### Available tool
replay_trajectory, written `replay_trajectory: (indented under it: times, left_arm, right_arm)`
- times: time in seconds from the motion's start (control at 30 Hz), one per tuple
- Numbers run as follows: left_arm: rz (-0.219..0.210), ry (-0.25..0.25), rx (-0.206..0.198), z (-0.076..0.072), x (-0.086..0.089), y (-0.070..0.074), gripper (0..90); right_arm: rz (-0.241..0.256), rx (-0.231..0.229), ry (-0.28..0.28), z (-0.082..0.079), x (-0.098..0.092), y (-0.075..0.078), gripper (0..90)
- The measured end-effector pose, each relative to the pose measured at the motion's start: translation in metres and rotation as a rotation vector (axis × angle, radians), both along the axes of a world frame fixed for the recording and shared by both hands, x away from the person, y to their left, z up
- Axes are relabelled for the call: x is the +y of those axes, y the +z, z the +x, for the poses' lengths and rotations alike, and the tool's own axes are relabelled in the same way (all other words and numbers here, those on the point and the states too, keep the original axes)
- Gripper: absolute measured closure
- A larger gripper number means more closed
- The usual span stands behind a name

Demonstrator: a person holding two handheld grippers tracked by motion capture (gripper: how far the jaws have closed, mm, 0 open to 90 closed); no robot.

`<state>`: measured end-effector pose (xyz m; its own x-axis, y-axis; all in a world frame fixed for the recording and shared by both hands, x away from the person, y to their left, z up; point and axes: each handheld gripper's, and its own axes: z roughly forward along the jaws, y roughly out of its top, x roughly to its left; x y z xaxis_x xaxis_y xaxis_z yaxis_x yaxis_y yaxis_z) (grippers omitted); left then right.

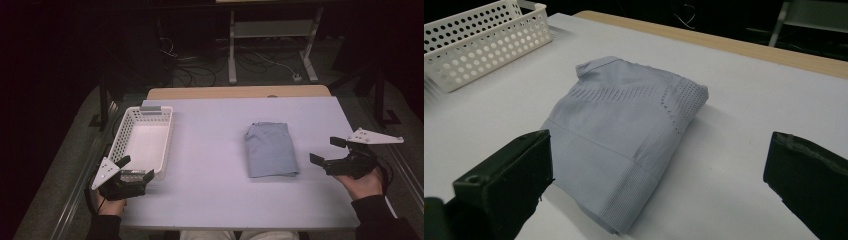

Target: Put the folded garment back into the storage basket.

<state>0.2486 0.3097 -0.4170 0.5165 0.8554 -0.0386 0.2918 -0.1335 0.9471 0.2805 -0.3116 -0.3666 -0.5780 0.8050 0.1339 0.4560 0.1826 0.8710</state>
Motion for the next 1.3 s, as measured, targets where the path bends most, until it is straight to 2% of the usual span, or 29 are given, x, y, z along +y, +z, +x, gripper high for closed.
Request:
replay_trajectory:
  times: [0.37, 1.03, 1.3]
  left_arm:
    - [0.0, 0.0, 0.001, 0.0, 0.0, 0.0, 0.0]
    - [0.002, -0.002, 0.001, 0.0, 0.0, 0.0, 0.0]
    - [0.002, -0.003, 0.002, 0.001, 0.0, -0.001, 0.0]
  right_arm:
    - [-0.01, 0.008, 0.013, 0.008, 0.002, 0.006, 0.0]
    - [-0.033, 0.01, 0.038, 0.035, 0.013, 0.023, 0.0]
    - [-0.048, 0.029, 0.05, 0.045, 0.021, 0.02, 0.0]
